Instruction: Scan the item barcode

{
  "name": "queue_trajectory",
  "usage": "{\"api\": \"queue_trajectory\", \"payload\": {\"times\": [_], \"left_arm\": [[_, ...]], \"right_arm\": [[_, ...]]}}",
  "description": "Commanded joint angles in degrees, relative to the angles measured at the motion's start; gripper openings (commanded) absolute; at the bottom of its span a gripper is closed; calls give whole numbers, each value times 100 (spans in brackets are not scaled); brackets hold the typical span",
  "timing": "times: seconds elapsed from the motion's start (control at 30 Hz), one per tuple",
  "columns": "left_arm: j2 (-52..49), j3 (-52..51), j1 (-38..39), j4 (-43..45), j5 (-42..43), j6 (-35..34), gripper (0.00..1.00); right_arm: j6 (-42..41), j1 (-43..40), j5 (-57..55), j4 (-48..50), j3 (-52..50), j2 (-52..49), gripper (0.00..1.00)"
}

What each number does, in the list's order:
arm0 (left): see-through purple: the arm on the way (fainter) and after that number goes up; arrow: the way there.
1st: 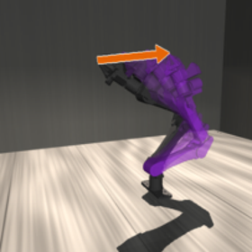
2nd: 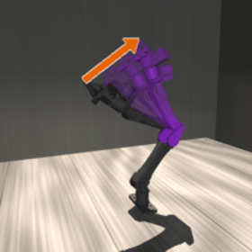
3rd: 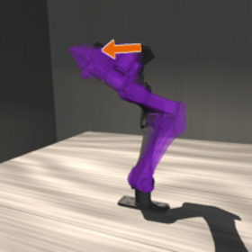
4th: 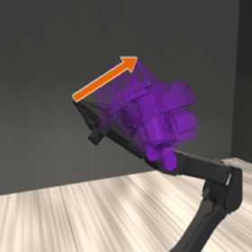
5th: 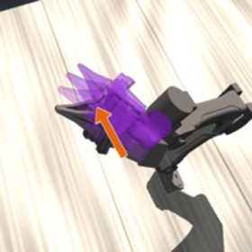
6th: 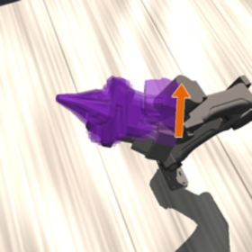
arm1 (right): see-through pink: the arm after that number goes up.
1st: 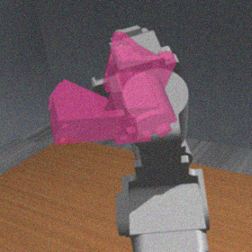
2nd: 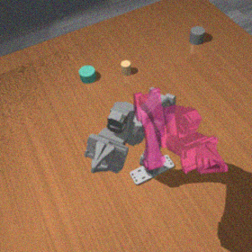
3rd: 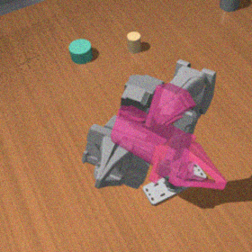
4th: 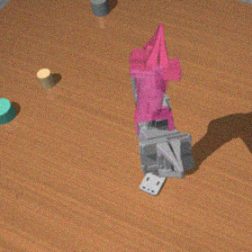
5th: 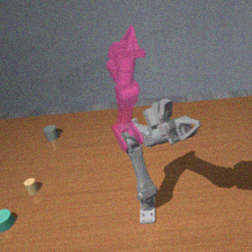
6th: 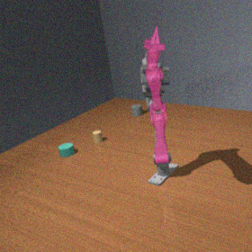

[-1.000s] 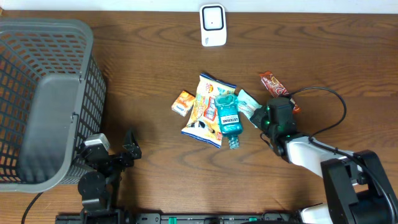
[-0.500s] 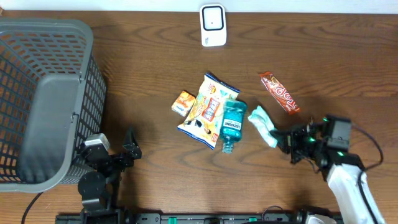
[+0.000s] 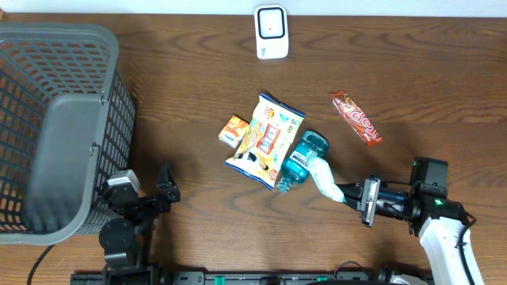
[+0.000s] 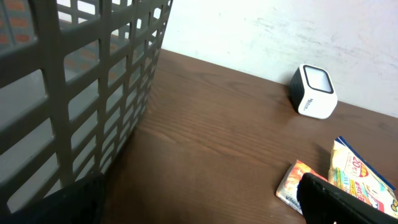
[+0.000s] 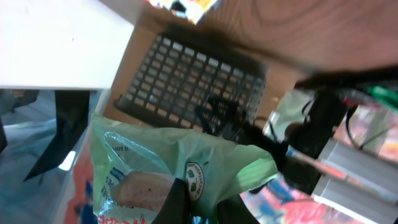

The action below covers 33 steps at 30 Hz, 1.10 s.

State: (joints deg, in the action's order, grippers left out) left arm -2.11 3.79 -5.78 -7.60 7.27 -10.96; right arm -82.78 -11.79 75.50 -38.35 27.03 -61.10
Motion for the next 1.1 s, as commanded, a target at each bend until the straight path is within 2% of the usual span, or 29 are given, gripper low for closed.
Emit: {"api": "queue_trajectory", "payload": {"times": [0.0,0.1,0.17,0.23,0.33,0.43,0.47,0.5,0.53,0.57,0.6,0.63,0.67,0.7,0.73,0.83,0.87,0.9,0.93,1.07], "left_arm": [[0,-142,11,-46,-46,-74,98],[0,-142,11,-46,-46,-74,98],[0,-142,11,-48,-46,-74,98],[0,-142,11,-48,-46,-74,98],[0,-142,11,-46,-46,-74,98],[0,-142,11,-48,-46,-74,98],[0,-142,11,-48,-46,-74,98],[0,-142,11,-48,-46,-74,98],[0,-142,11,-48,-46,-74,98],[0,-142,11,-48,-46,-74,98],[0,-142,11,-48,-46,-74,98],[0,-142,11,-46,-46,-74,98],[0,-142,11,-48,-46,-74,98],[0,-142,11,-48,-46,-74,98],[0,-142,11,-48,-46,-74,98],[0,-142,11,-48,-46,-74,98],[0,-142,11,-48,-46,-74,98],[0,-142,11,-48,-46,-74,98],[0,-142,11,-48,-46,-74,98],[0,-142,11,-48,-46,-74,98]], "right_arm": [[-396,-11,546,-22,22,46,1],[-505,-11,289,9,22,46,2],[-361,-11,-750,125,22,46,1],[538,-7,-2610,179,22,46,1],[1351,63,-4516,177,20,46,1],[2216,74,-5110,179,20,44,2],[2470,76,-5149,216,20,46,6],[2745,76,-5145,295,20,44,14],[3025,76,-5139,380,20,39,28],[3305,74,-5117,472,20,39,53],[3501,74,-5056,529,20,39,74],[3685,74,-4911,590,20,39,81],[3775,74,-4769,654,20,42,84],[3893,74,-4551,782,22,48,84],[4013,74,-4308,933,28,48,78],[4175,76,-3622,1222,111,66,28],[4197,85,-3532,1213,138,90,25],[4334,116,-3458,1200,144,122,24],[4476,177,-3462,1185,144,157,29],[5080,745,-3668,1182,157,289,73]]}}
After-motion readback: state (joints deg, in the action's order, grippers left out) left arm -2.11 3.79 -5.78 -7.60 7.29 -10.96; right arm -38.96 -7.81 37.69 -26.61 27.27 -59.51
